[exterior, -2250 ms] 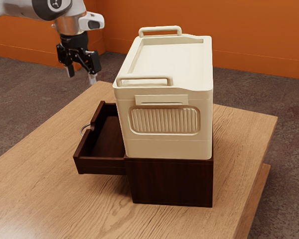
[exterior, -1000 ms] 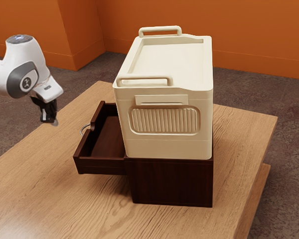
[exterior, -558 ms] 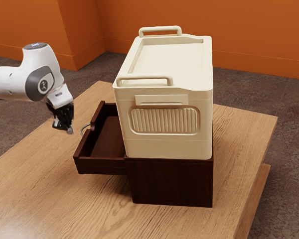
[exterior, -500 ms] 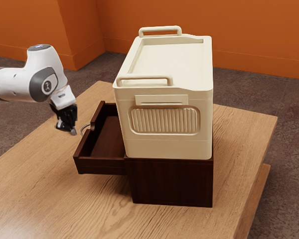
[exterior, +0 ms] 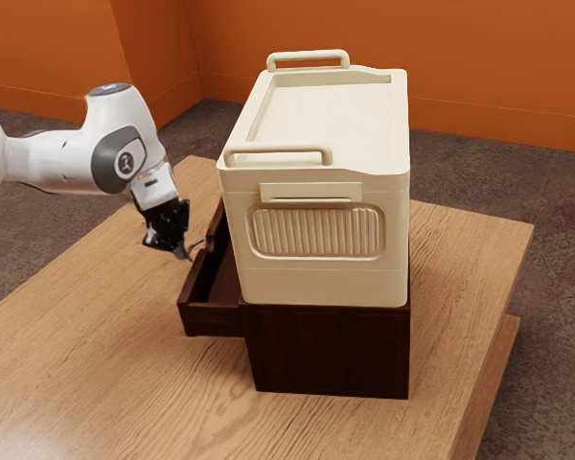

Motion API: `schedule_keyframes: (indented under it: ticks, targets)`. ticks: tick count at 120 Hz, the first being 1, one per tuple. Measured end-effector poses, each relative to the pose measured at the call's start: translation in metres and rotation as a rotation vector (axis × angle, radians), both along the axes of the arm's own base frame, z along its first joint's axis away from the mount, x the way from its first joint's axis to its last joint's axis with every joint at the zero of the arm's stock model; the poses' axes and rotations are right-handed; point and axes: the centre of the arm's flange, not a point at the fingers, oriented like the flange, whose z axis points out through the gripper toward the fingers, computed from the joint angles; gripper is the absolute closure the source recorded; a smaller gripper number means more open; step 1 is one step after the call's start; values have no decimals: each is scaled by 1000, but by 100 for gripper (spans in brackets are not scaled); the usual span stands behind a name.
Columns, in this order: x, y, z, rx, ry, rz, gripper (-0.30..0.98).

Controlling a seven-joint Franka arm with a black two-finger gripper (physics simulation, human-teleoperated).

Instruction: Push the drawer handle with one arm to close the drawer

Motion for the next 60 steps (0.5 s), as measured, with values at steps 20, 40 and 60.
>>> schedule_keyframes:
  ticks: [20, 40, 60]
  targets:
    - [7, -13, -2, -28, -7, -25, 79]
    - [15, -30, -5, -57, -11, -51, 79]
    - [24, -46, -5, -86, -19, -70, 79]
